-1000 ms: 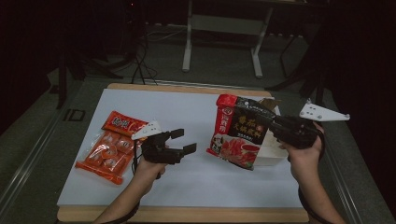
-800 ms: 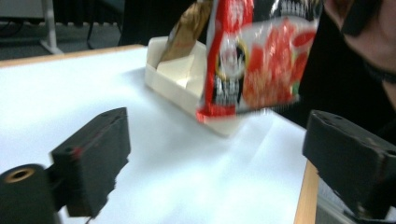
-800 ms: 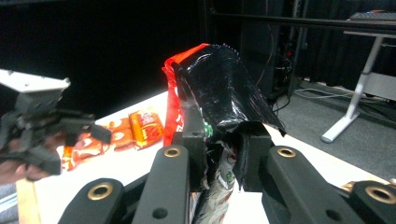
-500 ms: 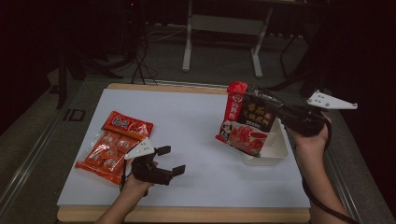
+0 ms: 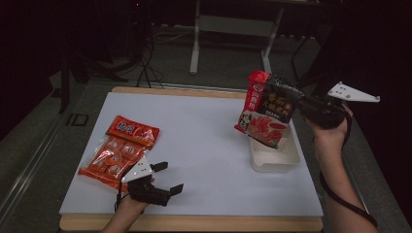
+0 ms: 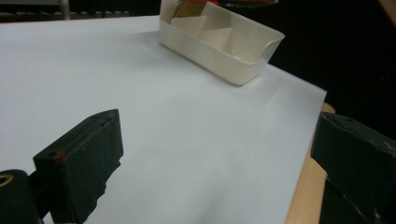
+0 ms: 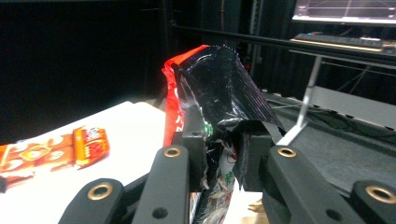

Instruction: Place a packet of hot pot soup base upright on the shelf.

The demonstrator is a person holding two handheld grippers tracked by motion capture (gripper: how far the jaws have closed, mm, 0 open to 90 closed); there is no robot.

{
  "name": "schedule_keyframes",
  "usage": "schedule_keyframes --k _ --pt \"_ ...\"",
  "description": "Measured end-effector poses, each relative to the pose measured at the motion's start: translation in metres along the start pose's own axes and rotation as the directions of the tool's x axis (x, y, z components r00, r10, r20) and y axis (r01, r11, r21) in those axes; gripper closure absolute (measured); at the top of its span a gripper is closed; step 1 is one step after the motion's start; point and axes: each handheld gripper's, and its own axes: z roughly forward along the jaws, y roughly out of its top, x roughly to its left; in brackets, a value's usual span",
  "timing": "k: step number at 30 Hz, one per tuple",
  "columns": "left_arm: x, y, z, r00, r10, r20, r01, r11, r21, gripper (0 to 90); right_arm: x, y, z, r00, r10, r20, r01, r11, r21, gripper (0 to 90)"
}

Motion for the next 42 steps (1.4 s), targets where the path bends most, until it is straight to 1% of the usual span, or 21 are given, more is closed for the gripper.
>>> schedule_keyframes --k 3,8,10,11,14,15,17,20,23,24,25,26,28,29,30,32,33,34,37,39,42 --pt "0.001 -0.004 -0.002 0.9999 0.009 -0.01 -0.009 0.9998 0.016 3.1 -0.008 -0.001 0.0 0.9998 -0.002 0.018 0.002 1.0 -0.004 76.7" --pt "0.002 -0.01 -0.004 0.9998 0.004 -0.018 -0.004 0.9992 0.039 3.1 -0.022 -0.005 -0.001 0.9994 -0.007 0.035 0.007 1.0 0.0 76.7" --pt "0.002 -0.011 -0.005 0.9997 -0.006 -0.022 0.007 0.9993 0.036 3.1 -0.026 -0.007 -0.001 0.9986 -0.02 0.049 0.02 0.9998 0.009 76.8" --pt "0.002 -0.011 -0.006 0.9996 -0.017 -0.022 0.017 0.9996 0.022 3.1 -0.029 -0.008 -0.001 0.9981 -0.022 0.057 0.021 0.9996 0.018 76.8" --pt "0.002 -0.011 -0.008 0.9995 -0.024 -0.021 0.024 0.9996 0.013 3.1 -0.033 -0.01 0.0 0.9973 -0.025 0.069 0.023 0.9992 0.032 76.8" --pt "0.002 -0.011 -0.009 0.9995 -0.027 -0.018 0.027 0.9996 0.008 3.1 -0.039 -0.013 0.001 0.9975 -0.02 0.067 0.018 0.999 0.042 76.7" --pt "0.002 -0.011 -0.01 0.9993 -0.032 -0.021 0.032 0.9995 0.002 3.1 -0.043 -0.016 0.002 0.9981 -0.031 0.053 0.028 0.9985 0.047 76.6" --pt "0.003 -0.013 -0.011 0.9987 -0.049 -0.014 0.049 0.9988 -0.007 3.1 -0.047 -0.018 0.005 0.9965 -0.076 0.035 0.074 0.9952 0.063 76.7" --pt "0.004 -0.015 -0.01 0.9986 -0.051 -0.01 0.051 0.9987 0.0 3.2 -0.05 -0.02 0.009 0.9931 -0.115 0.022 0.113 0.9908 0.075 76.6" --pt "0.003 -0.015 -0.01 0.9987 -0.051 -0.007 0.051 0.9987 0.002 3.2 -0.049 -0.02 0.011 0.9905 -0.135 0.028 0.132 0.988 0.08 76.6" --pt "0.003 -0.016 -0.01 0.9987 -0.051 -0.005 0.051 0.9987 -0.001 3.2 -0.048 -0.02 0.012 0.9859 -0.163 0.04 0.158 0.983 0.093 76.6" --pt "0.003 -0.016 -0.01 0.9986 -0.053 -0.004 0.053 0.9986 0.0 3.2 -0.046 -0.02 0.015 0.9811 -0.19 0.04 0.185 0.9774 0.103 76.6" --pt "0.003 -0.016 -0.01 0.9986 -0.054 0.002 0.054 0.9986 -0.001 3.2 -0.042 -0.02 0.02 0.9609 -0.272 0.051 0.263 0.9545 0.141 76.6" --pt "0.004 -0.016 -0.01 0.9984 -0.057 0.003 0.057 0.9984 -0.004 3.2 -0.041 -0.02 0.023 0.9584 -0.282 0.043 0.273 0.9501 0.151 76.6" --pt "0.004 -0.016 -0.01 0.9983 -0.058 0.005 0.058 0.9983 -0.004 3.2 -0.04 -0.021 0.026 0.9495 -0.311 0.045 0.299 0.9394 0.167 76.6" --pt "0.004 -0.017 -0.01 0.998 -0.062 0.011 0.062 0.9981 -0.008 3.2 -0.041 -0.023 0.03 0.9517 -0.304 0.04 0.293 0.94 0.174 76.6" --pt "0.004 -0.017 -0.009 0.9982 -0.059 0.01 0.059 0.9982 -0.003 3.2 -0.042 -0.024 0.032 0.9487 -0.314 0.038 0.303 0.9368 0.175 76.6" --pt "0.004 -0.017 -0.009 0.9982 -0.059 0.011 0.059 0.9983 -0.001 3.2 -0.043 -0.024 0.033 0.9513 -0.306 0.037 0.295 0.9394 0.174 76.5" --pt "0.004 -0.017 -0.009 0.998 -0.062 0.013 0.062 0.9981 -0.005 3.2 -0.044 -0.028 0.038 0.9526 -0.303 0.025 0.295 0.9409 0.167 76.5" --pt "0.004 -0.018 -0.009 0.9978 -0.066 0.013 0.066 0.9978 -0.007 3.2 -0.044 -0.031 0.041 0.9523 -0.305 0.018 0.297 0.9387 0.175 76.4" --pt "0.005 -0.019 -0.009 0.9975 -0.07 0.014 0.07 0.9975 -0.005 3.2 -0.047 -0.037 0.044 0.964 -0.266 -0.007 0.263 0.9499 0.168 76.1"
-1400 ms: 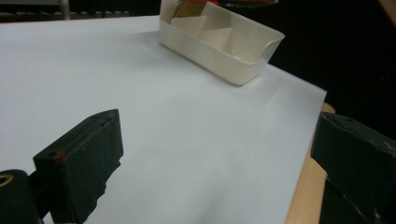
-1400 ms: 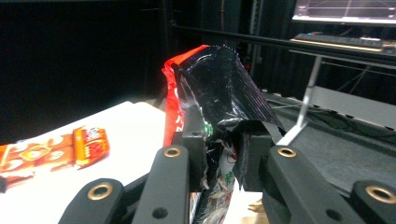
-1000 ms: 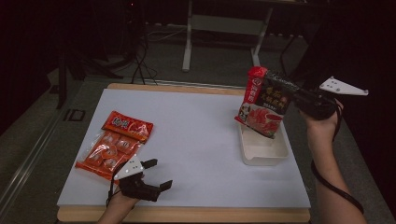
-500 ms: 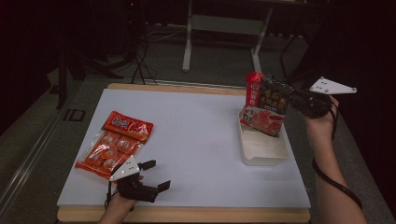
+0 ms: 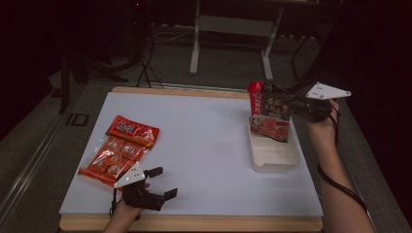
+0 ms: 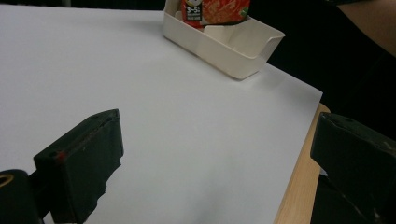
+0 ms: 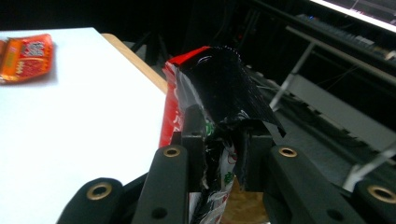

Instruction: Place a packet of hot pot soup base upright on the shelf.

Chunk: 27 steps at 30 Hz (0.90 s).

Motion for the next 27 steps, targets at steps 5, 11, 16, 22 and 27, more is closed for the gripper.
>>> schedule_keyframes --k 5,11,16,22,27 --pt "0.001 -0.001 0.001 0.9999 -0.012 0.006 0.012 0.9999 -0.006 3.2 -0.004 -0.01 0.003 0.9971 0.061 -0.046 -0.063 0.9977 -0.027 75.2" --pt "0.0 -0.001 0.002 1.0 -0.007 0.007 0.007 1.0 0.0 3.2 -0.008 -0.02 0.004 0.9881 0.118 -0.098 -0.124 0.9906 -0.057 74.7" --pt "0.0 -0.001 0.003 0.9999 -0.006 0.011 0.006 1.0 -0.003 3.2 -0.007 -0.022 0.005 0.9847 0.12 -0.127 -0.127 0.9907 -0.049 74.3" --pt "0.0 -0.002 0.002 0.9999 -0.004 0.012 0.004 1.0 -0.001 3.2 -0.008 -0.037 0.007 0.9761 0.183 -0.118 -0.192 0.9785 -0.075 73.7" --pt "0.001 -0.003 0.002 0.9999 -0.008 0.009 0.008 1.0 -0.002 3.2 -0.01 -0.044 0.005 0.9717 0.216 -0.095 -0.225 0.969 -0.101 73.7"
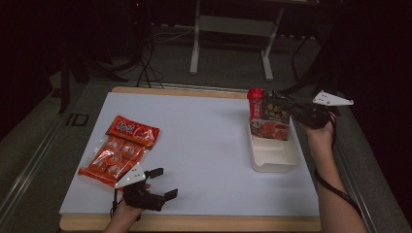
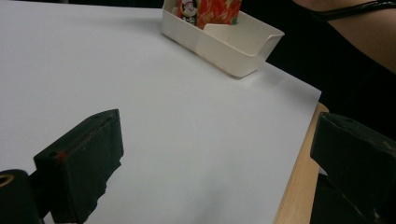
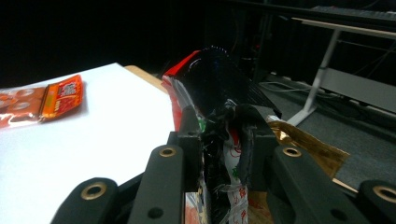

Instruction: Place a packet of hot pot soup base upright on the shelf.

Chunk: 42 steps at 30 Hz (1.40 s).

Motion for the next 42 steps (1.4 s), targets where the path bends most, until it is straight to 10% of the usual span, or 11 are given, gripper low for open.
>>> schedule_keyframes --k 12,22,34,42 --pt "0.0 -0.001 0.001 0.9999 0.01 -0.003 -0.01 0.9999 0.01 3.3 -0.004 -0.03 -0.005 0.996 0.083 0.033 -0.083 0.9966 0.001 70.6" --pt "0.0 -0.001 0.002 1.0 0.009 -0.003 -0.009 0.9999 0.009 3.2 0.005 -0.015 -0.011 0.9834 0.149 0.104 -0.154 0.9868 0.05 47.6" --pt "-0.003 0.0 0.001 0.9955 0.09 -0.03 -0.09 0.9959 0.002 4.3 0.024 0.025 -0.034 0.9863 0.108 0.124 -0.109 0.994 0.001 36.4" --pt "-0.001 -0.001 0.001 0.9981 0.047 -0.039 -0.047 0.9987 0.022 5.3 0.044 0.039 -0.039 0.9906 0.077 0.113 -0.076 0.9971 -0.008 28.4"
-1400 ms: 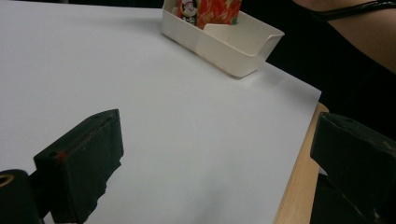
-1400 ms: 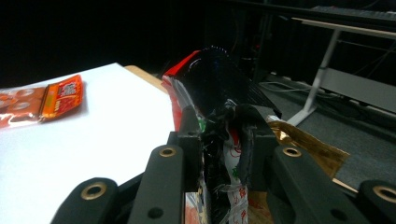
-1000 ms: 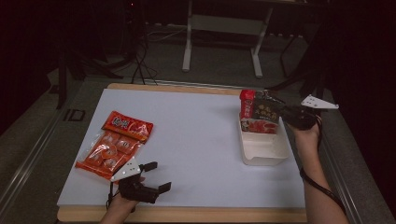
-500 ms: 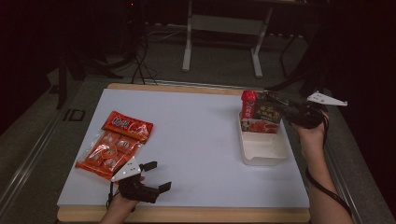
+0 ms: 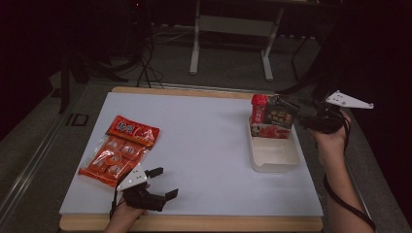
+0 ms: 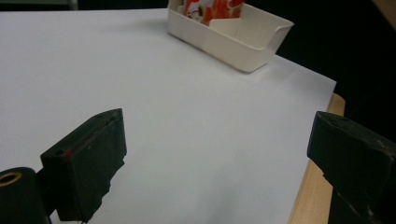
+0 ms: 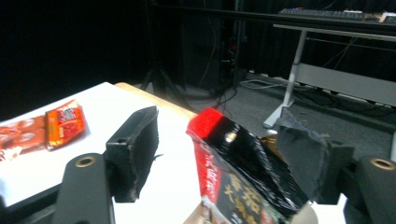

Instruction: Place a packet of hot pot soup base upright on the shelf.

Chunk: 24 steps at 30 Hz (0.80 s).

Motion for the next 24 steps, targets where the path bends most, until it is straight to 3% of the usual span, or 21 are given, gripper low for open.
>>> schedule_keyframes --k 4,11,17,24 --pt "0.0 0.004 -0.003 0.9997 -0.025 0.002 0.025 0.999 0.037 5.2 0.009 0.004 -0.003 0.9998 0.002 -0.019 -0.002 1.0 -0.007 20.3" --pt "0.001 0.011 -0.013 0.9994 -0.026 0.025 0.026 0.9996 0.008 5.6 0.022 0.008 -0.011 0.9991 -0.01 -0.041 0.008 0.999 -0.045 15.2" --pt "0.002 0.015 -0.019 1.0 0.006 -0.004 -0.006 0.9998 0.02 6.8 0.031 0.01 -0.019 0.9979 -0.018 -0.063 0.014 0.9981 -0.06 13.9" --pt "0.003 0.02 -0.028 0.9987 0.033 -0.039 -0.032 0.9991 0.026 8.8 0.046 -0.002 -0.024 0.9941 -0.024 -0.106 0.018 0.9979 -0.062 12.4"
